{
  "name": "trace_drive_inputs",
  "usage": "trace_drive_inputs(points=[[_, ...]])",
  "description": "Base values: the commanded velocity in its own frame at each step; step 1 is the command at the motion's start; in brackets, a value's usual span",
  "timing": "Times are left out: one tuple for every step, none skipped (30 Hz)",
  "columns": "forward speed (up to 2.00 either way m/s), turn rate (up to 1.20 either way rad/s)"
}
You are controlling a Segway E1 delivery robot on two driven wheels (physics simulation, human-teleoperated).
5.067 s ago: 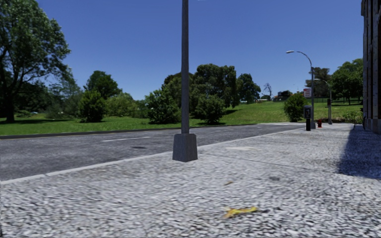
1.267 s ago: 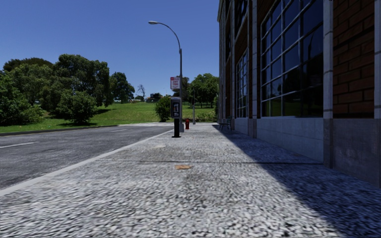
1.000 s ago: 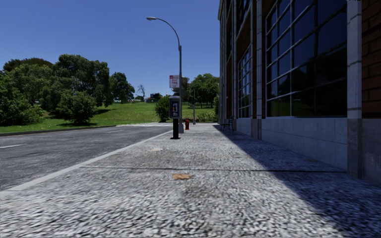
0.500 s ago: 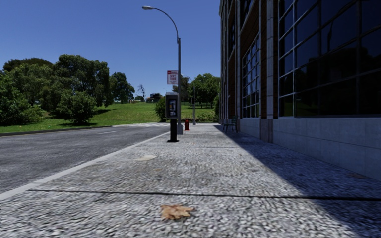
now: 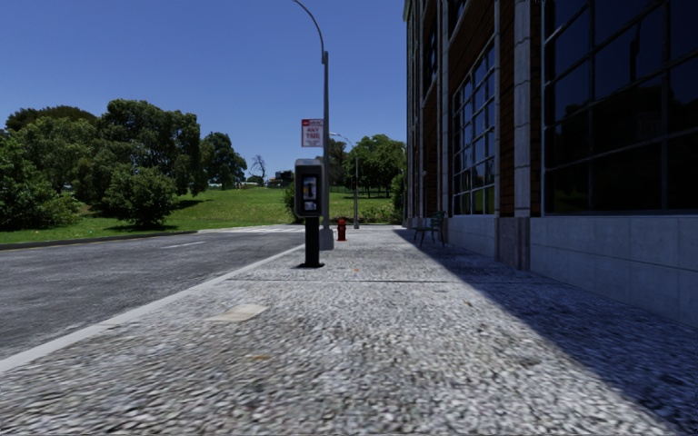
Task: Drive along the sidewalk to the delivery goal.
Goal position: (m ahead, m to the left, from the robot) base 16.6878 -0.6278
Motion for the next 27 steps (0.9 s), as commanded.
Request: trace_drive_inputs(points=[[2.0, 0.0], [2.0, 0.0], [2.0, 0.0], [2.0, 0.0], [2.0, 0.0], [2.0, -0.74], [2.0, -1.2], [2.0, -1.2], [2.0, -1.2], [2.0, -1.2], [2.0, -1.17], [2.0, 0.0], [2.0, 0.0], [2.0, 0.0], [2.0, 0.0], [2.0, 0.0], [2.0, 0.0], [2.0, 0.0], [2.0, 0.0], [2.0, 0.0], [2.0, 0.0], [2.0, 0.0], [2.0, 0.0], [2.0, 0.0], [2.0, 0.0], [2.0, 0.0], [2.0, 0.0]])
